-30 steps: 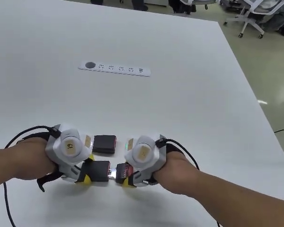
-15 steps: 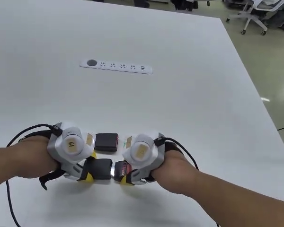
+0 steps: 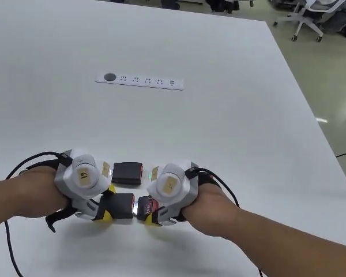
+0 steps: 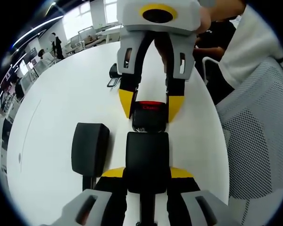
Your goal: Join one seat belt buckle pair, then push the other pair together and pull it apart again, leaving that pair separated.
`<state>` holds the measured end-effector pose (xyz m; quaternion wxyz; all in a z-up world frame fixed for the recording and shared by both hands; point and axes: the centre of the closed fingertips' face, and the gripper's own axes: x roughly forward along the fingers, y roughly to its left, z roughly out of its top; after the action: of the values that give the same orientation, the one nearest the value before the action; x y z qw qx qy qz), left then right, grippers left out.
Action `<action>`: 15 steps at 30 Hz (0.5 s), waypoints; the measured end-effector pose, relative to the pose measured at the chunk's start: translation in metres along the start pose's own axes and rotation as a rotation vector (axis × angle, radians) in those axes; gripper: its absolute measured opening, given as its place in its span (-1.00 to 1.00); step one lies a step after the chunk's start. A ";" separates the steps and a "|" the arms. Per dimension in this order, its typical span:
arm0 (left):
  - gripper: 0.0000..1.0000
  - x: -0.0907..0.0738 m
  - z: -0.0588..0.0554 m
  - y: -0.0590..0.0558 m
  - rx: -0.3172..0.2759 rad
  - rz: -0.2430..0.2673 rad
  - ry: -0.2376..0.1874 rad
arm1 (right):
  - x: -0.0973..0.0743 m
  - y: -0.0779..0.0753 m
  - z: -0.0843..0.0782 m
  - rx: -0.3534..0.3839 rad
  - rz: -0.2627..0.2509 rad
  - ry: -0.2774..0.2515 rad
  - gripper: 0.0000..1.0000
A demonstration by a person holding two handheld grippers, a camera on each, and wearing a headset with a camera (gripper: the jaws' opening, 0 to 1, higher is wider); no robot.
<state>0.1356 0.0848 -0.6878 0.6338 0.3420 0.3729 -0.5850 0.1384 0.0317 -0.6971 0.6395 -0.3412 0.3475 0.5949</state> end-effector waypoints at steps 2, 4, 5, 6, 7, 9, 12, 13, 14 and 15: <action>-0.36 0.000 -0.001 0.000 0.008 -0.006 0.006 | -0.001 0.000 0.001 -0.012 0.002 0.001 -0.37; -0.36 -0.001 -0.001 -0.001 0.015 -0.011 0.016 | -0.002 0.001 0.001 -0.049 0.016 -0.002 -0.38; -0.37 -0.001 -0.001 -0.002 0.019 -0.010 0.020 | -0.002 0.001 0.001 -0.067 0.024 -0.007 -0.38; -0.37 -0.001 -0.001 -0.002 0.021 -0.009 0.020 | -0.003 -0.001 -0.001 -0.054 0.025 -0.012 -0.38; -0.37 -0.002 -0.001 -0.002 0.015 -0.008 0.016 | -0.003 -0.001 0.000 -0.036 0.028 -0.021 -0.38; -0.37 -0.002 -0.001 -0.002 0.010 -0.006 0.011 | -0.004 -0.001 0.002 -0.035 0.023 -0.019 -0.38; -0.37 -0.003 0.000 -0.003 0.006 -0.006 0.012 | -0.006 0.000 0.002 -0.027 0.015 -0.014 -0.38; -0.37 -0.003 0.000 -0.003 0.005 -0.006 0.013 | -0.006 -0.001 0.003 -0.026 0.014 -0.015 -0.38; -0.37 -0.003 0.000 -0.003 0.005 -0.006 0.015 | -0.006 0.000 0.002 -0.024 0.013 -0.017 -0.38; -0.37 -0.003 -0.001 -0.002 0.003 -0.006 0.015 | -0.005 -0.001 0.003 -0.017 0.011 -0.020 -0.38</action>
<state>0.1330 0.0862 -0.6858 0.6287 0.3464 0.3778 -0.5849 0.1393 0.0312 -0.6915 0.6367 -0.3387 0.3378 0.6048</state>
